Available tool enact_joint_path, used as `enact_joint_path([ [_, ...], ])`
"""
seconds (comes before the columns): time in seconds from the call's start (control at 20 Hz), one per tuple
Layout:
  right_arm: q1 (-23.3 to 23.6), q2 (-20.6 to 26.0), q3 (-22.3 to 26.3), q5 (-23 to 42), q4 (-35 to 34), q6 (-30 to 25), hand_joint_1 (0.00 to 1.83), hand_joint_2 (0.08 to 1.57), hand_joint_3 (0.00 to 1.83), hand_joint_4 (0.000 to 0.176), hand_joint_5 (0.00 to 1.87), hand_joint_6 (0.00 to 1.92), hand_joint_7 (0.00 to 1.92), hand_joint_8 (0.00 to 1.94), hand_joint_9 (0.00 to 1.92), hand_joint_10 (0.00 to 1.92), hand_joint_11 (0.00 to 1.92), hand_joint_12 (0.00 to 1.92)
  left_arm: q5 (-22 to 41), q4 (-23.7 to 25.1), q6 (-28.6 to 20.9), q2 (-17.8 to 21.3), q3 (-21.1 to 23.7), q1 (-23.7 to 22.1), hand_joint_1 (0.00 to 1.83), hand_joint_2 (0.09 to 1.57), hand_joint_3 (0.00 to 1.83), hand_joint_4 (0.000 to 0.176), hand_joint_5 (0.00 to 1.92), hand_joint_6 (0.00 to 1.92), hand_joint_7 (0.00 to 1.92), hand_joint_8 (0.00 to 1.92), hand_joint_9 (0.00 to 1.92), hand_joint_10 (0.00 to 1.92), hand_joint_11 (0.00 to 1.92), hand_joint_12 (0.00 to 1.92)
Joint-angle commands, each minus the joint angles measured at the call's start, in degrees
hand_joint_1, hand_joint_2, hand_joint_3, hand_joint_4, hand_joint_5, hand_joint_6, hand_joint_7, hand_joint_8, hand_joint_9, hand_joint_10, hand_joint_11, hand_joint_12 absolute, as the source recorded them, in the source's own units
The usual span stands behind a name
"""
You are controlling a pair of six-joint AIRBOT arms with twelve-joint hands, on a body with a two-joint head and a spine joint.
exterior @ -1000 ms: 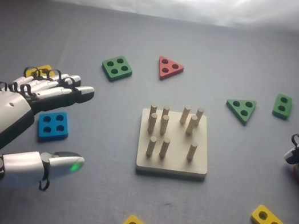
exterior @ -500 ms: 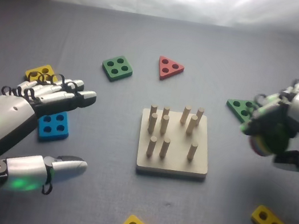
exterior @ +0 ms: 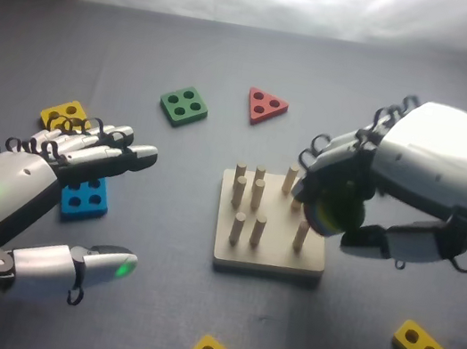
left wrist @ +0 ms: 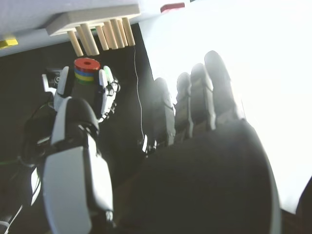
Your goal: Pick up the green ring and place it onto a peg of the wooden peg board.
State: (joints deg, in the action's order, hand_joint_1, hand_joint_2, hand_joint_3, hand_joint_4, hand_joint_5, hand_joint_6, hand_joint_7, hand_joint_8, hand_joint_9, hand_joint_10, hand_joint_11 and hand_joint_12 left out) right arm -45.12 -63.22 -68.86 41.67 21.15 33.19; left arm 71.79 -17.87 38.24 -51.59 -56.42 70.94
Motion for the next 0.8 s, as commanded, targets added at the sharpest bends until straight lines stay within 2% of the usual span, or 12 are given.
enact_joint_path([
  [0.0, 1.1, -0.3, -0.2, 6.5, -0.9, -0.1, 1.24, 1.11, 0.00, 0.000, 0.98, 0.90, 1.01, 1.09, 0.99, 1.15, 0.92, 1.44, 7.1, 1.2, -0.5, -0.2, 0.1, -0.6, 0.70, 1.07, 0.00, 0.073, 0.35, 0.00, 0.17, 0.00, 0.13, 0.00, 0.00, 0.51],
  [0.1, 1.5, -1.1, -0.3, 5.7, 0.1, -0.1, 1.25, 1.10, 0.00, 0.000, 1.04, 0.79, 1.01, 1.10, 1.04, 1.06, 1.01, 1.35, 7.1, 1.2, -0.6, -0.2, 0.1, -0.6, 0.70, 1.06, 0.00, 0.074, 0.36, 0.00, 0.18, 0.00, 0.14, 0.00, 0.00, 0.53],
  [0.15, 1.6, -1.5, -0.4, 5.1, 0.7, -0.1, 1.36, 1.08, 0.00, 0.000, 1.06, 0.71, 1.00, 1.01, 1.06, 1.11, 1.03, 1.32, 7.1, 1.2, -0.6, -0.2, 0.1, -0.6, 0.71, 1.06, 0.00, 0.066, 0.37, 0.00, 0.19, 0.00, 0.15, 0.01, 0.00, 0.54],
  [0.2, 1.7, -1.7, -0.5, 4.7, 1.1, -0.1, 1.27, 1.09, 0.00, 0.000, 1.04, 0.80, 1.01, 1.07, 1.04, 1.09, 1.00, 1.35, 7.1, 1.2, -0.7, -0.2, 0.0, -0.7, 0.71, 1.05, 0.00, 0.071, 0.37, 0.00, 0.18, 0.00, 0.14, 0.00, 0.00, 0.51],
  [0.3, 1.8, -1.9, -0.6, 3.6, 1.9, -0.2, 1.24, 1.11, 0.00, 0.000, 1.00, 0.89, 0.99, 1.12, 1.05, 1.12, 0.99, 1.40, 7.1, 1.2, -0.7, -0.2, 0.0, -0.7, 0.73, 1.04, 0.00, 0.065, 0.38, 0.00, 0.18, 0.00, 0.13, 0.00, 0.00, 0.51],
  [0.45, 1.7, -1.9, -0.6, 2.2, 2.4, -0.2, 1.25, 1.10, 0.00, 0.000, 1.04, 0.77, 1.02, 1.12, 1.04, 1.14, 0.96, 1.43, 7.1, 1.3, -0.8, -0.2, 0.1, -0.7, 0.75, 1.03, 0.00, 0.064, 0.38, 0.00, 0.18, 0.00, 0.14, 0.00, 0.00, 0.53],
  [0.5, 1.7, -1.9, -0.6, 1.9, 2.5, -0.2, 1.26, 1.09, 0.00, 0.000, 1.05, 0.76, 1.04, 1.08, 1.05, 1.14, 0.98, 1.42, 7.1, 1.3, -0.8, -0.3, 0.1, -0.7, 0.77, 1.03, 0.00, 0.062, 0.38, 0.00, 0.18, 0.00, 0.14, 0.00, 0.00, 0.54],
  [0.55, 1.7, -1.9, -0.6, 1.5, 2.7, -0.2, 1.25, 1.08, 0.00, 0.000, 1.03, 0.84, 1.07, 0.99, 1.07, 1.10, 0.96, 1.39, 7.1, 1.3, -0.9, -0.3, 0.1, -0.7, 0.74, 1.03, 0.00, 0.066, 0.38, 0.00, 0.19, 0.00, 0.14, 0.00, 0.00, 0.54],
  [0.6, 1.7, -1.9, -0.7, 1.1, 2.8, -0.2, 1.25, 1.08, 0.00, 0.000, 1.03, 0.84, 1.07, 0.99, 1.07, 1.10, 0.96, 1.39, 7.1, 1.3, -0.9, -0.3, 0.1, -0.7, 0.74, 1.03, 0.00, 0.066, 0.38, 0.00, 0.19, 0.00, 0.14, 0.00, 0.00, 0.54],
  [0.65, 1.7, -1.9, -0.7, 0.8, 3.0, -0.2, 1.25, 1.08, 0.00, 0.000, 1.01, 0.91, 1.09, 0.91, 1.10, 1.01, 0.99, 1.34, 7.1, 1.3, -0.9, -0.2, 0.1, -0.7, 0.77, 1.02, 0.00, 0.053, 0.38, 0.00, 0.20, 0.00, 0.15, 0.01, 0.00, 0.54],
  [0.75, 1.7, -1.9, -0.8, 0.5, 3.1, -0.2, 1.25, 1.09, 0.00, 0.000, 1.00, 0.90, 1.07, 0.95, 1.10, 1.02, 0.99, 1.35, 7.2, 1.3, -1.0, -0.2, 0.1, -0.7, 0.78, 1.02, 0.00, 0.058, 0.39, 0.00, 0.20, 0.01, 0.16, 0.01, 0.00, 0.54],
])
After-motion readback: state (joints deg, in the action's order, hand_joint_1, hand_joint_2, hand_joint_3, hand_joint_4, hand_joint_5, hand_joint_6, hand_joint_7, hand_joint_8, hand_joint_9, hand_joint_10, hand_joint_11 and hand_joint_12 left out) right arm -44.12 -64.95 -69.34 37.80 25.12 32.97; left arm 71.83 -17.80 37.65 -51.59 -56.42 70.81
